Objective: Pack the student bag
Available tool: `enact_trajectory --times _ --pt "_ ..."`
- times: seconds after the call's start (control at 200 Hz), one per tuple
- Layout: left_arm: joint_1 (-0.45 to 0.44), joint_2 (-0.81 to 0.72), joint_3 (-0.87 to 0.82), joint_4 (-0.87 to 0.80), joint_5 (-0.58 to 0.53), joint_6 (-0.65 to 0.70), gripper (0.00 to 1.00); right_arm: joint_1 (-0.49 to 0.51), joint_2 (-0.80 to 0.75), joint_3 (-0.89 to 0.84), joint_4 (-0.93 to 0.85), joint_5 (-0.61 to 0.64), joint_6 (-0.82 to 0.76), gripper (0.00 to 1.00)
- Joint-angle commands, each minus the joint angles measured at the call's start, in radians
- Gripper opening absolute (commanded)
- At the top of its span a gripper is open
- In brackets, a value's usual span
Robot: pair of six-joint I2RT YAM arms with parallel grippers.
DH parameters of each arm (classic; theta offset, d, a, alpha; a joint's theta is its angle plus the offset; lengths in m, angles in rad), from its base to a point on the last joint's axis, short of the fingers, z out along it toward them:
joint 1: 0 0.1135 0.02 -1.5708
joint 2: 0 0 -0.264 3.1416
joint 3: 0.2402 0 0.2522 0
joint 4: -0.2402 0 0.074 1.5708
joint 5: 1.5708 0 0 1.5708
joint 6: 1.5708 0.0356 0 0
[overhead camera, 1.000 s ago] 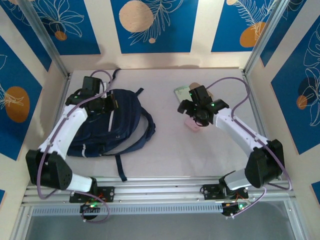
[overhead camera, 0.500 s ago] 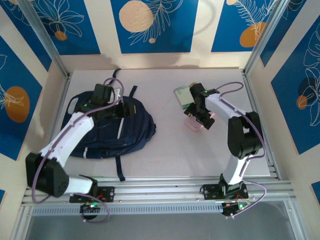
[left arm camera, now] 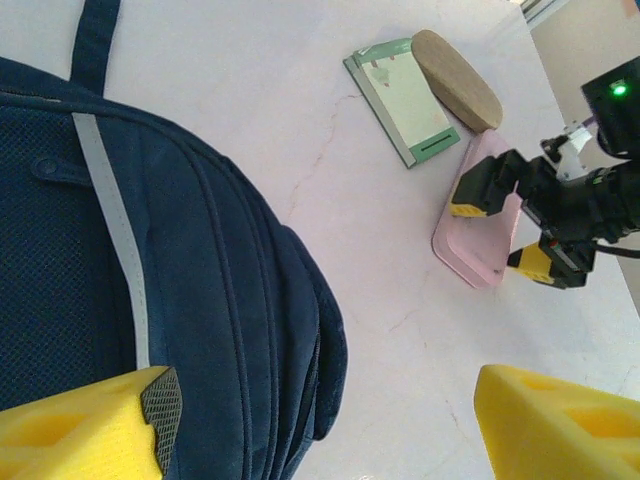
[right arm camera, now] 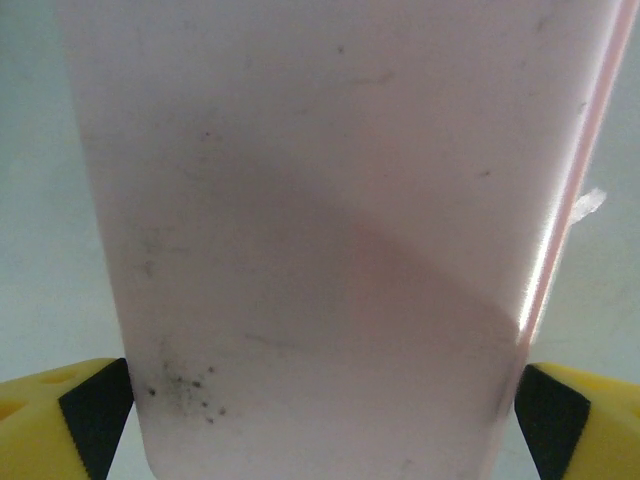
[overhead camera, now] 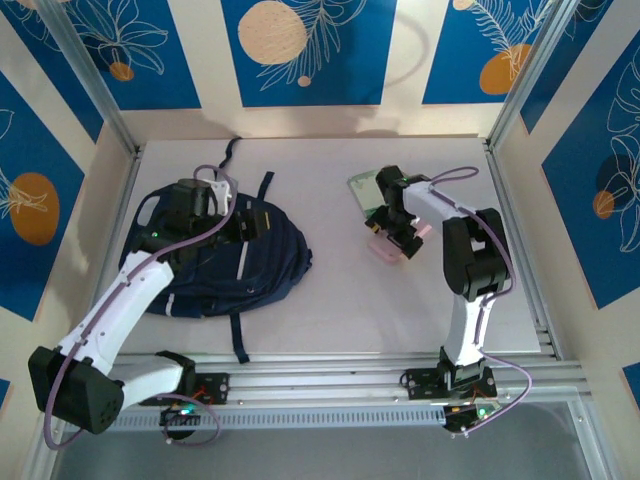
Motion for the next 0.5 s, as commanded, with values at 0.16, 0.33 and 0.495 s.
enact_trajectory --times 0.16,0.33,0.495 --pt "-0.009 -0.015 -0.017 0.037 0.035 -0.012 0.78 -0.018 0.068 0.012 -0.024 -0.026 0.033 1.0" --pt "-0.008 -0.007 -0.018 0.039 0.036 -0.009 0.78 -0.016 0.074 0.006 -0.001 -0.041 0.016 0.98" --pt "-0.01 0.007 -0.015 0.035 0.024 -0.002 0.78 0.007 -0.02 -0.025 0.032 -0.03 -0.016 0.9"
